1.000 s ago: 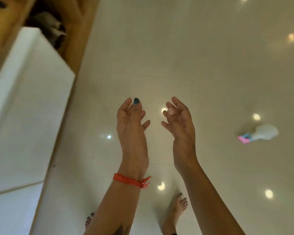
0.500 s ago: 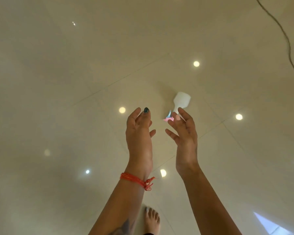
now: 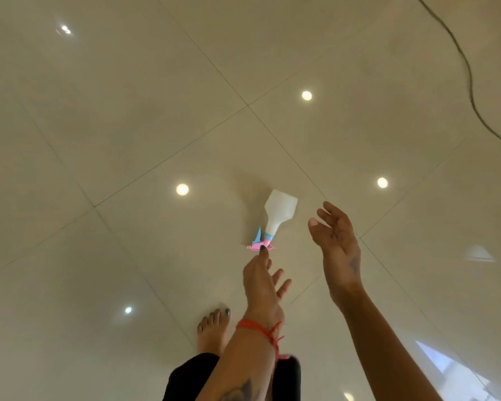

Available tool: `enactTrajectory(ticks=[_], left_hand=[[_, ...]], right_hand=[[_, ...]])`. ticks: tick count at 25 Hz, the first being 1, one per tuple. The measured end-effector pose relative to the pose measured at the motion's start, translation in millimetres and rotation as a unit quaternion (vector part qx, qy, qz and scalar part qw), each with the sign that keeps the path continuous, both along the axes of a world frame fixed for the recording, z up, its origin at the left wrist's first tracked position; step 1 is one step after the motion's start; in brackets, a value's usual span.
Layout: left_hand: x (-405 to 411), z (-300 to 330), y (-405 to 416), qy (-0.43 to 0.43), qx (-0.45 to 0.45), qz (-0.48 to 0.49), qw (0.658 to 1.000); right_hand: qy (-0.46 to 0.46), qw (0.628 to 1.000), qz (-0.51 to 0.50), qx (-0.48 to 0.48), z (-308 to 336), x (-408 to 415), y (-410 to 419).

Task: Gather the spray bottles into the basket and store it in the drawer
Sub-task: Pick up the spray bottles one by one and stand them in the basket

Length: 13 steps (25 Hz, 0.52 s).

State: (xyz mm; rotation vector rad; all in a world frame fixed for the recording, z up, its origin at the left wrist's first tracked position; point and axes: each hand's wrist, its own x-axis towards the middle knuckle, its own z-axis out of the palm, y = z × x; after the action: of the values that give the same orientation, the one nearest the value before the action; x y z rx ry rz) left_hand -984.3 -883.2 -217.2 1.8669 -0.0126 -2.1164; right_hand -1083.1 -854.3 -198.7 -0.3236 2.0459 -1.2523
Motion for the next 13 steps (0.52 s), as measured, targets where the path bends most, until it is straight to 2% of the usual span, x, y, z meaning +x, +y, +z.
enactTrajectory(ticks=[4, 8, 11, 13], left_hand=[[-39, -65, -17, 0.017, 0.117, 0.078, 0.990], [-81, -156, -36, 0.073, 0.170, 0.162, 0.969], [-104, -218, -48, 0.123, 0.193, 0.203, 0.952], [-114, -243, -56, 0.151, 0.185, 0.219, 0.946]], right_hand=[[0.082, 0.989, 0.101, 0.077, -74, -50, -46], [0.163, 0.946, 0.239, 0.144, -173, -88, -90], [0.179, 0.903, 0.324, 0.220, -239, -103, -117], [0.151, 0.889, 0.349, 0.256, -266, -108, -125]])
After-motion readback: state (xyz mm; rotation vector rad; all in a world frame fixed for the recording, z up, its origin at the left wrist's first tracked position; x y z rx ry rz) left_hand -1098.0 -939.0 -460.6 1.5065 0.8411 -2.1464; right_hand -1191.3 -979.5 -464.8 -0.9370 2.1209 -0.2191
